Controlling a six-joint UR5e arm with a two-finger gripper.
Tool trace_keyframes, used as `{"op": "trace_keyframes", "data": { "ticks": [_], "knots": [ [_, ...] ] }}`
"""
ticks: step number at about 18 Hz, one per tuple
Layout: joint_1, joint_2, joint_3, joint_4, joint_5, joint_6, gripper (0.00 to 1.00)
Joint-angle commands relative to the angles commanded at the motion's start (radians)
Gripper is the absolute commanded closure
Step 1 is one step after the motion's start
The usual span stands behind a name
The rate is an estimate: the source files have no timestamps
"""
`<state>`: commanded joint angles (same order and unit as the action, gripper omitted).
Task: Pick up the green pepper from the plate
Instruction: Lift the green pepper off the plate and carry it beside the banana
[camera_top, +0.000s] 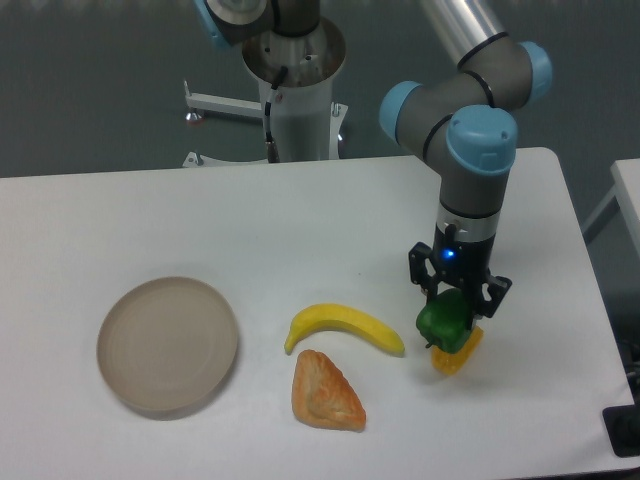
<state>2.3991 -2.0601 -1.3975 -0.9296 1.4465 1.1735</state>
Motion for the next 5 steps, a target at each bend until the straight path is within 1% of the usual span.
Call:
{"op": "trace_keyframes", "data": {
  "ticks": [5],
  "knots": [
    [0.0, 0.002, 0.002, 0.0, 0.023, 0.002, 0.55]
  ]
}}
